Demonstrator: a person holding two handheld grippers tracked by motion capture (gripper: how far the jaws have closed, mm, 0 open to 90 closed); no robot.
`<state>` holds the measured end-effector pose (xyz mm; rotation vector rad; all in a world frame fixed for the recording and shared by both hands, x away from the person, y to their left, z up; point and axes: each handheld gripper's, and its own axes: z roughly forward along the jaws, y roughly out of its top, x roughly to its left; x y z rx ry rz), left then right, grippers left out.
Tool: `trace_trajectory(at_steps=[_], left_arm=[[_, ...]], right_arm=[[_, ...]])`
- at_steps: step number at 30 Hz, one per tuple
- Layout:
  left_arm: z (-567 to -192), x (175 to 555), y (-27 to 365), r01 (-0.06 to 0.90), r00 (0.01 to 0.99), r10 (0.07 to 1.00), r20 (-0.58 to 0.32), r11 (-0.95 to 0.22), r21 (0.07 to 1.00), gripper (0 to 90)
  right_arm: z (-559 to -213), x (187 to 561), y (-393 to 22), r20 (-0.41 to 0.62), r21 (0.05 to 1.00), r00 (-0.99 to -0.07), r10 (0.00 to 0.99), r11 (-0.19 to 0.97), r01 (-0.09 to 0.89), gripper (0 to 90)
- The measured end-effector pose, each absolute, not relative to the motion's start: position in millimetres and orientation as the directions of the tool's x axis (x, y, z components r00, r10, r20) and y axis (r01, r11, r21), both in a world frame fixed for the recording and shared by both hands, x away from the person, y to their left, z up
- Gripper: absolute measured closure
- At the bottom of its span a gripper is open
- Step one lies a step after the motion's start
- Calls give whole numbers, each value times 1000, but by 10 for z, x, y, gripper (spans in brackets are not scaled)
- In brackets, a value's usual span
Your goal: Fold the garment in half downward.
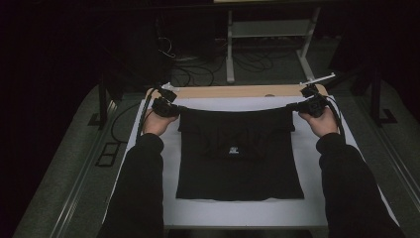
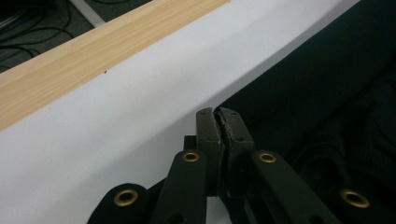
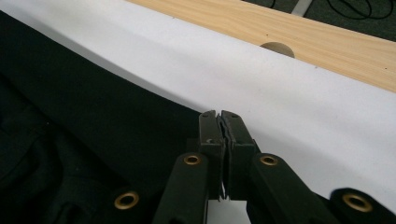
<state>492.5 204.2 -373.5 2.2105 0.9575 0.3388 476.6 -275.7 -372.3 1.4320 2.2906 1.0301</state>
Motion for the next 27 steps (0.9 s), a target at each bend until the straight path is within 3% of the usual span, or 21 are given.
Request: trace_trajectory(at_steps=[15,23,27], left_arm=[[-3956,5003,2040,582,691,717,-90,-479,657,844],[-4103,5000,2079,616,682,716,-147,-454,644,740],[-4092,4988,2107,630,670,725,-160,-442,639,597]], right_arm=[[-3951,4888,-2751,194,651,-491,849,263,712,853],[-4030,4892,-2760,234,656,-490,840,235,717,773],[-4006,4868,-2746,230,660,-492,840,237,713,725]])
